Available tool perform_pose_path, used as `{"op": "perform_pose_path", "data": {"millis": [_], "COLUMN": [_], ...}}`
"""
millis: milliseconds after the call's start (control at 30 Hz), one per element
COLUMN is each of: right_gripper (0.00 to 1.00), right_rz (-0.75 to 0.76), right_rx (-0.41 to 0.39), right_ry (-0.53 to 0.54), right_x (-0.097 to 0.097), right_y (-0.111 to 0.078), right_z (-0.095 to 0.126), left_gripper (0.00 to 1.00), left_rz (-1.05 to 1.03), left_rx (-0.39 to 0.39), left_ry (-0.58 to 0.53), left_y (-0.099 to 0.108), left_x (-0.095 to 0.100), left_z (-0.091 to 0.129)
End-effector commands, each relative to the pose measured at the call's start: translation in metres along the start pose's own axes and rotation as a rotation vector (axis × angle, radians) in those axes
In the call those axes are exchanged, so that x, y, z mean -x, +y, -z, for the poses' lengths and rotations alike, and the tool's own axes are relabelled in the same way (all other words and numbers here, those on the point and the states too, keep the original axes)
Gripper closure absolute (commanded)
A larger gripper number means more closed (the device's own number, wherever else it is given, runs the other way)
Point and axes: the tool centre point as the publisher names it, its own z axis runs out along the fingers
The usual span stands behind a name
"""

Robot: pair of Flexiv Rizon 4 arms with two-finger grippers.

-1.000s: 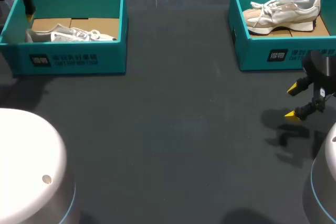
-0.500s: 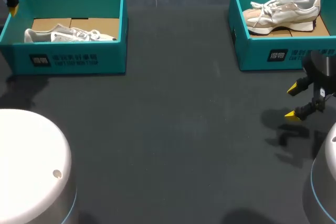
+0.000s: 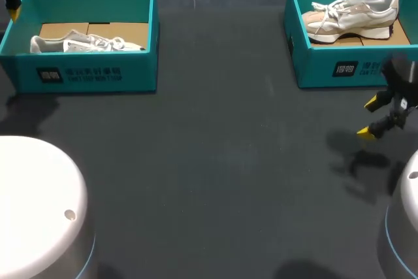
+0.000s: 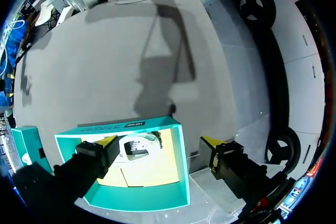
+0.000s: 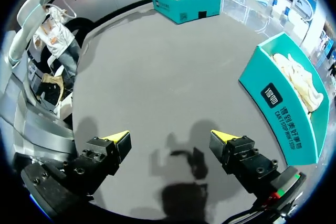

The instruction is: Take the shoe out of the shoebox, open the shoe tongue, remove and reinsert the insole, then place the shoe into the shoebox

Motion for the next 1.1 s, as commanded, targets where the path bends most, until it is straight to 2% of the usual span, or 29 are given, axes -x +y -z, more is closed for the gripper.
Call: {"op": "perform_pose_path", "data": {"millis": [33,67,133,233,300,333,733,867,1100], "right_gripper": [0.00,0.00,0.00,0.00,0.00,0.00,0.00,0.00,0.00], "right_rz": [-0.199,-0.236,-0.268,-0.357,-0.474,-0.481,-0.481,-0.668,-0.807], "right_rx": [-0.179,-0.164,-0.217,-0.195,-0.250,-0.265,-0.265,-0.275,-0.363], "right_ry": [-0.039,-0.043,-0.075,-0.102,-0.186,-0.234,-0.234,-0.270,-0.326], "right_x": [0.020,0.025,0.035,0.051,0.061,0.063,0.063,0.105,0.186], "right_y": [0.031,0.036,0.047,0.061,0.068,0.069,0.069,0.070,0.080], "right_z": [0.026,0.031,0.040,0.055,0.065,0.070,0.070,0.081,0.111], "left_gripper": [0.00,0.00,0.00,0.00,0.00,0.00,0.00,0.00,0.00], "left_rz": [-0.001,-0.001,-0.001,-0.001,-0.001,-0.001,-0.001,-0.001,-0.001], "left_rx": [0.001,0.001,0.001,0.001,0.001,0.001,0.001,0.001,0.001], "left_ry": [0.000,0.000,0.000,0.000,0.000,0.000,0.000,0.000,0.000], "left_y": [-0.001,-0.001,-0.001,-0.001,-0.001,-0.001,-0.001,-0.001,-0.001], "left_x": [-0.001,-0.001,-0.001,-0.001,-0.001,-0.001,-0.001,-0.001,-0.001], "left_z": [0.000,0.000,0.000,0.000,0.000,0.000,0.000,0.000,0.000]}}
